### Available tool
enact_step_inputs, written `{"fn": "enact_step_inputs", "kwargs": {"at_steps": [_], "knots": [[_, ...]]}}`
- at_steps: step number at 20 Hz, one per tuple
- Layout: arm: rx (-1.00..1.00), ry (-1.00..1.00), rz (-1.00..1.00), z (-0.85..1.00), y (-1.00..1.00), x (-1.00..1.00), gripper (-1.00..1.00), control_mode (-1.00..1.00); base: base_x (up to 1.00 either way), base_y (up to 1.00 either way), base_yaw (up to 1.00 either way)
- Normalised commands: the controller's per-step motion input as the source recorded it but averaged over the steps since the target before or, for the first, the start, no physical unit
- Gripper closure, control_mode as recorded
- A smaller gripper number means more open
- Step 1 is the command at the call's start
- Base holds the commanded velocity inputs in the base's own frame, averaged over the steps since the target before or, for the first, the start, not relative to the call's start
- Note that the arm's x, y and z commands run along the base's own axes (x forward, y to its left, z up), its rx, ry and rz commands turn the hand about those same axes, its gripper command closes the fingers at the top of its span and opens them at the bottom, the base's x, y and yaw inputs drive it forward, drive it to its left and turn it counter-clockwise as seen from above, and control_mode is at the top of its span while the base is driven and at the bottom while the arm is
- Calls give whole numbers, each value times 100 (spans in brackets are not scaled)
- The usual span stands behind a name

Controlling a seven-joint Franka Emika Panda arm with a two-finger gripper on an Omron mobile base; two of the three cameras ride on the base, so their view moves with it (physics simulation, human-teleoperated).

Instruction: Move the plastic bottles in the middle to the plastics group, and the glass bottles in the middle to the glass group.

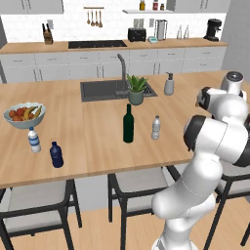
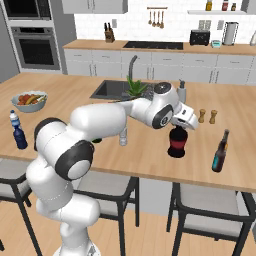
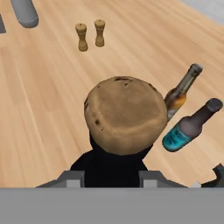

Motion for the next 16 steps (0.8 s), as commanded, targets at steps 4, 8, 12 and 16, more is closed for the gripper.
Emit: {"fn": "enact_step_inputs", "kwargs": {"at_steps": [4, 8, 12, 16], "knots": [[0, -10, -5, -23, -8, 0, 100, -100, 0, 0, 0], [0, -13, -7, -25, -11, -8, 100, -100, 0, 0, 0], [0, -8, -9, -4, -11, -20, 100, -100, 0, 0, 0], [0, 0, -11, 0, -22, -11, 100, -100, 0, 0, 0]]}}
